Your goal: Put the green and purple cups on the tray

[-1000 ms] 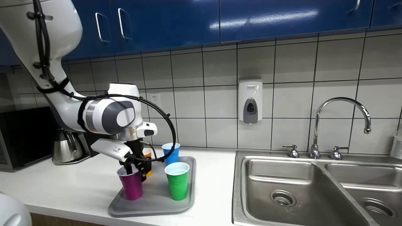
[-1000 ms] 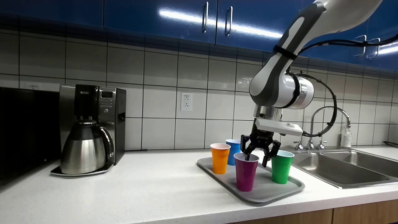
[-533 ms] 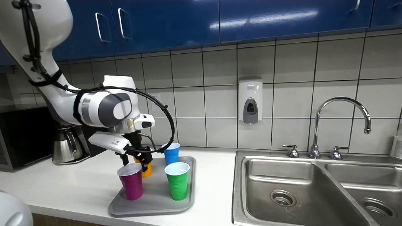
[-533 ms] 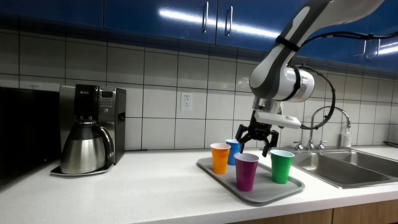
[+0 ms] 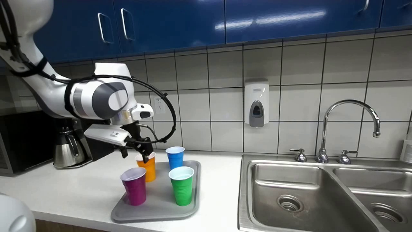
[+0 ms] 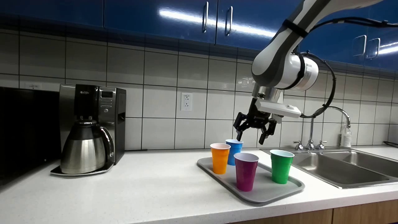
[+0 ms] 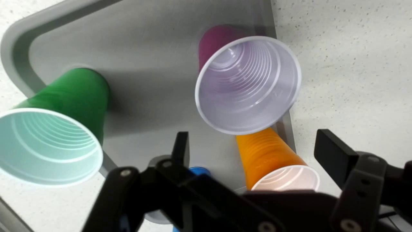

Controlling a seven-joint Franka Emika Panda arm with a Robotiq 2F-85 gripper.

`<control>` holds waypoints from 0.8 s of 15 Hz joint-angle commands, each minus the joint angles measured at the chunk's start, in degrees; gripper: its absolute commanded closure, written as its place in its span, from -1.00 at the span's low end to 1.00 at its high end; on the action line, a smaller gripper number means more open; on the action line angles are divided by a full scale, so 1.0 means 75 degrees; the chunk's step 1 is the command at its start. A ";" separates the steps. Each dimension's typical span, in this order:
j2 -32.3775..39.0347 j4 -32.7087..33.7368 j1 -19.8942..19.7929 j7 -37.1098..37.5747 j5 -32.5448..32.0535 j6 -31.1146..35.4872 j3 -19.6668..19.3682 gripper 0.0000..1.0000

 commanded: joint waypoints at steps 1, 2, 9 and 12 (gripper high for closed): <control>-0.0811 -0.0386 0.0070 -0.0333 -0.0184 -0.0451 -0.0021 -1.00; -0.0957 -0.0456 0.0044 -0.0398 -0.0272 -0.0547 -0.0031 -1.00; -0.1837 -0.0777 -0.0302 -0.0302 -0.1391 -0.1015 0.0055 -1.00; -0.2101 -0.0850 -0.0362 -0.0286 -0.1616 -0.1217 0.0058 -1.00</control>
